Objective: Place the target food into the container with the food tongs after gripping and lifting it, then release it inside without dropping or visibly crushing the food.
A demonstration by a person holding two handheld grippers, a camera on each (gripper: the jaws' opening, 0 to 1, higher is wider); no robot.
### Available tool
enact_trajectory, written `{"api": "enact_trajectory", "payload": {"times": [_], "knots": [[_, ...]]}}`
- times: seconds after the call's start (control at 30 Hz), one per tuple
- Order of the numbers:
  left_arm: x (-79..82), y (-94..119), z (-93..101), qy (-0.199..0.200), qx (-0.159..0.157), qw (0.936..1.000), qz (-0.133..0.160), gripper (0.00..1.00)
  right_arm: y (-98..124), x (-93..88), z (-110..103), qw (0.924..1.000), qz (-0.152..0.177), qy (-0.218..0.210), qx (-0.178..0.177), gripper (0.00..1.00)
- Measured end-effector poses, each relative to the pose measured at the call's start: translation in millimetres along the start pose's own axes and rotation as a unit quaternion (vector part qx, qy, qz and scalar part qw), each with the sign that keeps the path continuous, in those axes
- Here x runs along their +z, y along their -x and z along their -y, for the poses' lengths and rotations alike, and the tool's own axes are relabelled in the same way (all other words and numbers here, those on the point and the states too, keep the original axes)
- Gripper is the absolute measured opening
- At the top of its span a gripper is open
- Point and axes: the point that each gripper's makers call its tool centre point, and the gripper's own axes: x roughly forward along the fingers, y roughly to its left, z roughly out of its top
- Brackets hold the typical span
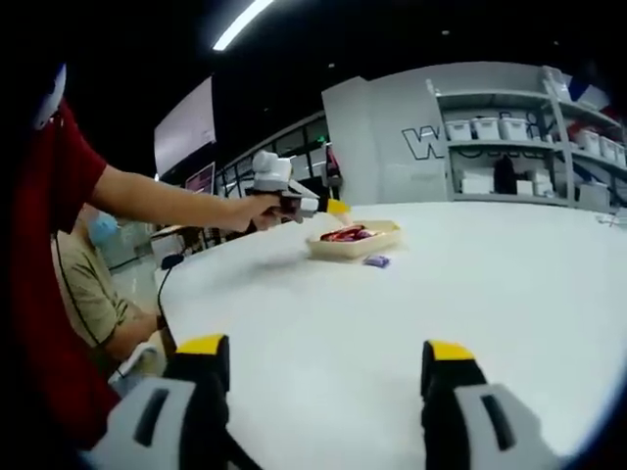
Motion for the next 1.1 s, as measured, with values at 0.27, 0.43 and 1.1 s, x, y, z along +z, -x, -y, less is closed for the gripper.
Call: {"api": "enact_trajectory", "payload": {"times": [0.27,0.43,1.1], "knots": [[3.3,4.0,36.5,-0.012,-0.047,0.9988,-0.006,0.29,0.6,2.7,-4.0,1.0,0.004,0.002,0.003,0.79],[9.2,2.2,58.1,-0.009,-0.078,0.9969,0.003,0.29,2.0,2.8,-5.5,1.0,0.004,0.002,0.003,0.79],[-28.7,-19.7,119.4,-0.038,-0.182,0.9814,-0.05,0.29,10.2,-0.1,-3.2,1.0,0.0,0.002,-0.002,0.79]]}}
